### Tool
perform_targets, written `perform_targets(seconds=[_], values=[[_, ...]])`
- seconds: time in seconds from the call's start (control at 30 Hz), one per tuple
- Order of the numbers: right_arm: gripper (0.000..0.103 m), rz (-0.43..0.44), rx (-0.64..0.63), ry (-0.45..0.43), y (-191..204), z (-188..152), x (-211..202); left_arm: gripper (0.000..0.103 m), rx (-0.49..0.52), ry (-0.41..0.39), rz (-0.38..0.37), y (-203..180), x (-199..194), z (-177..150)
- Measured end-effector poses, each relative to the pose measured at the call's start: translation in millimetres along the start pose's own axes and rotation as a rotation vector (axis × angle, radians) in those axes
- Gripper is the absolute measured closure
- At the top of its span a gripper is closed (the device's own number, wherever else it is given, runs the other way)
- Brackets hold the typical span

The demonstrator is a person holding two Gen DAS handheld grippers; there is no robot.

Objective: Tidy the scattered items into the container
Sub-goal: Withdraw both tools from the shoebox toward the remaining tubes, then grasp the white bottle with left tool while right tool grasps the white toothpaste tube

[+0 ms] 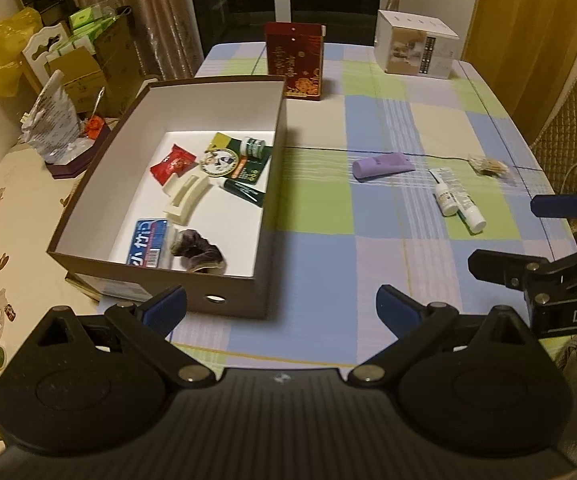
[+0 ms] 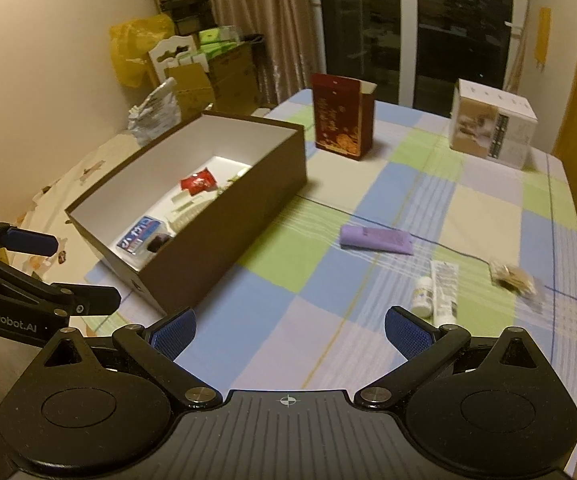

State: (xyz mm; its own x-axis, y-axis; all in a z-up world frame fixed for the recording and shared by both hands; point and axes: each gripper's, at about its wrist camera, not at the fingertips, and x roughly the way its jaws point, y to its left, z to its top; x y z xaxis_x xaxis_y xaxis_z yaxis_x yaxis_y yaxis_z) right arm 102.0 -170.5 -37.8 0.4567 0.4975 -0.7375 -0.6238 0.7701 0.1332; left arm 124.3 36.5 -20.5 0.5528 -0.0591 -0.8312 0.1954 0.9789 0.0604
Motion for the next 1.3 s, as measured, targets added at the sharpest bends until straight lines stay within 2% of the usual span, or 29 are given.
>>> perform_targets(seconds=[0.47,0.83,1.3], values=[[0.000,-0.072,0.126,0.060,-51,-29,8,0.004,0.066,0.010,-0.057,-33,30,0],[0.000,-0.142,0.155,0.087,-87,-42,20,0.004,0.126,0.022,-0.070,-62,63,16],[0.000,-0.190,0.221,0.145,-141,-47,59,0.004,0.185,0.083,-0.074,-91,124,34]])
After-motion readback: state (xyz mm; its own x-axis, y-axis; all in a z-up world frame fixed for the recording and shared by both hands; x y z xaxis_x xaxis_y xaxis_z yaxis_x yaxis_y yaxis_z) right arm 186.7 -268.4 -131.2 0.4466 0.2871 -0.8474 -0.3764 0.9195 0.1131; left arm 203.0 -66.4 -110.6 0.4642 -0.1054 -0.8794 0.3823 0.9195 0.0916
